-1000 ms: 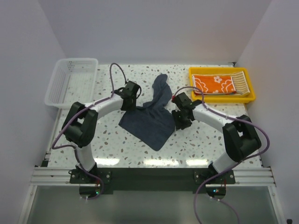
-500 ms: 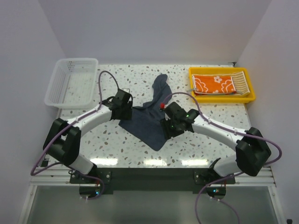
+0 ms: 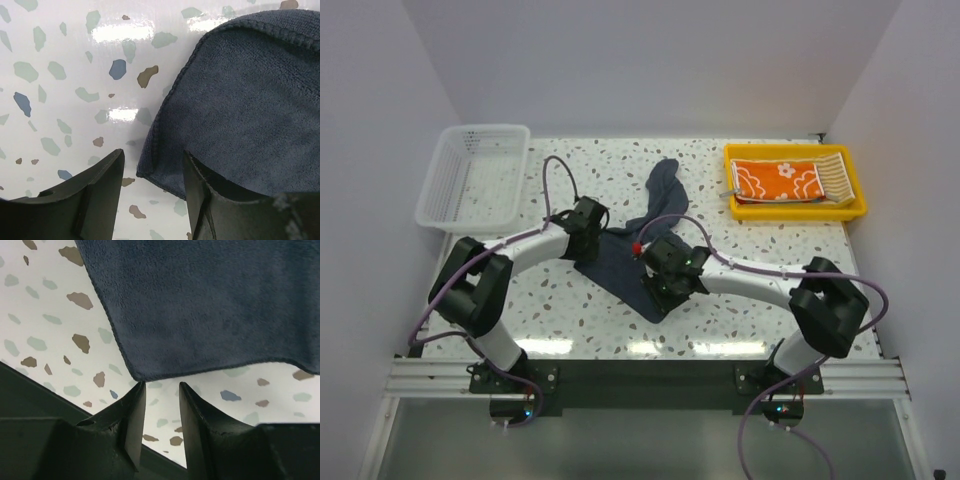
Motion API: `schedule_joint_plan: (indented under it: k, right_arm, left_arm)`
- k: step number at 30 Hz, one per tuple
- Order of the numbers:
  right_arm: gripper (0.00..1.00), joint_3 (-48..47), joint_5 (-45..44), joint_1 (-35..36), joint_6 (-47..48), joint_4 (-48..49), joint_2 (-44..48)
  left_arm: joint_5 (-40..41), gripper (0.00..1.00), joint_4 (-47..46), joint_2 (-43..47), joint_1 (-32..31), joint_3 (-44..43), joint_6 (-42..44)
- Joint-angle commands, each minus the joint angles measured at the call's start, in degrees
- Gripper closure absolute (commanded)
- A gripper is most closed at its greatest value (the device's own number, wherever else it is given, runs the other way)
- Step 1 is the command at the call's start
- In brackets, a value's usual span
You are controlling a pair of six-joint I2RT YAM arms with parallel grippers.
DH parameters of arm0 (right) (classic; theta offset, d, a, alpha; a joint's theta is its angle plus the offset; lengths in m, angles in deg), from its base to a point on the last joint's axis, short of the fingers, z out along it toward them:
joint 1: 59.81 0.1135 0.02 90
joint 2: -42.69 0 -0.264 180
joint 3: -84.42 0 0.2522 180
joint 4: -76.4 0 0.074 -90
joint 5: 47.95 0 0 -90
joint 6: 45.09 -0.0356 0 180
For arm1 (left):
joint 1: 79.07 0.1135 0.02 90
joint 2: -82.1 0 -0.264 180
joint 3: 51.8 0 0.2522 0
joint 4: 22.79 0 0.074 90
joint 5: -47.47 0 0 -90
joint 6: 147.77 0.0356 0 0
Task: Fold and stack the towels
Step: Flatten out the crumpled towel
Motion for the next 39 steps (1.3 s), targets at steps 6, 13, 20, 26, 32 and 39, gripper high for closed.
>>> schedule_joint_plan:
  k: [6, 13, 20, 26, 32, 39]
  right_arm:
    - [0.73, -0.2, -0.8, 0.7, -0.9, -0.1, -5.5]
    - [0.75, 3.4, -2.8, -1.1, -1.5, -1.8, -4.7]
    - [0.76, 5.8, -3.0, -6.0, -1.4, -2.9, -2.2]
    - [0.76, 7.2, -2.7, -11.4, -0.3, -3.7, 0.1]
    - [0.76, 7.0, -1.9, -11.4, 0.2, -2.4, 1.6]
    - [0.71, 3.8, 1.4, -8.2, 0.8, -0.3, 5.0]
  left_arm:
    - [3.1, 0.47, -3.5, -0.3, 1.2, -0.7, 0.0]
    - [4.6, 0.49, -1.9, -1.3, 2.1, -0.5, -0.2]
    - [6.2, 0.50, 0.4, -0.7, 2.7, 1.2, -1.4]
    - [6.9, 0.50, 2.7, 1.9, 4.2, 2.2, -1.5]
    - [4.6, 0.48, 3.3, 3.9, 5.1, 3.3, -0.6]
    - [1.6, 0.69, 2.9, 3.7, 5.1, 3.5, 2.1]
